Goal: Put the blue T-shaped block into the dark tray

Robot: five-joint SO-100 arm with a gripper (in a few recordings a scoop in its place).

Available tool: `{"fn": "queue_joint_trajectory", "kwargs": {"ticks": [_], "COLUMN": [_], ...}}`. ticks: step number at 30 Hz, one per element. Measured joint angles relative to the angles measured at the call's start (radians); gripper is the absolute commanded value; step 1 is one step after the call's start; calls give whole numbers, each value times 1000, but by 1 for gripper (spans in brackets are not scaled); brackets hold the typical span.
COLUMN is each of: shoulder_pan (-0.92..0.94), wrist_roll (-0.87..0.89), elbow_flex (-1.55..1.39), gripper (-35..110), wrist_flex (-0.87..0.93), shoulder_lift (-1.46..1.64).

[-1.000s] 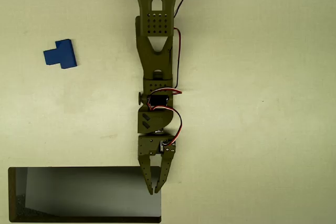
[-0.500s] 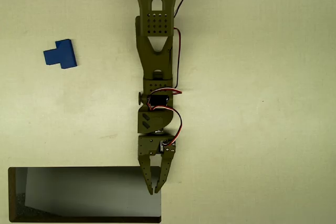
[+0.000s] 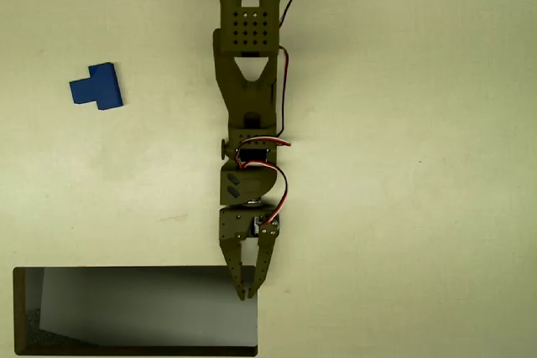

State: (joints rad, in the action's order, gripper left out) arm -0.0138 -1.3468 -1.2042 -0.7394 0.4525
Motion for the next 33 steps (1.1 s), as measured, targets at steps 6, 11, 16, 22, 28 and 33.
{"fn": "queue_joint_trajectory", "kwargs": {"ticks": [6, 11, 16, 22, 28, 33], "shoulder_pan": [25, 94, 238, 469, 756, 956], "wrist_roll": [29, -150, -451, -828, -1299, -1661], "elbow_flex": [-150, -221, -548, -825, -945, -907], "gripper": [0, 0, 0, 0, 0, 0], "wrist_flex": [707, 1526, 2103, 1894, 1543, 1428], "shoulder_lift": [727, 1178, 1422, 1425, 1295, 1155]}}
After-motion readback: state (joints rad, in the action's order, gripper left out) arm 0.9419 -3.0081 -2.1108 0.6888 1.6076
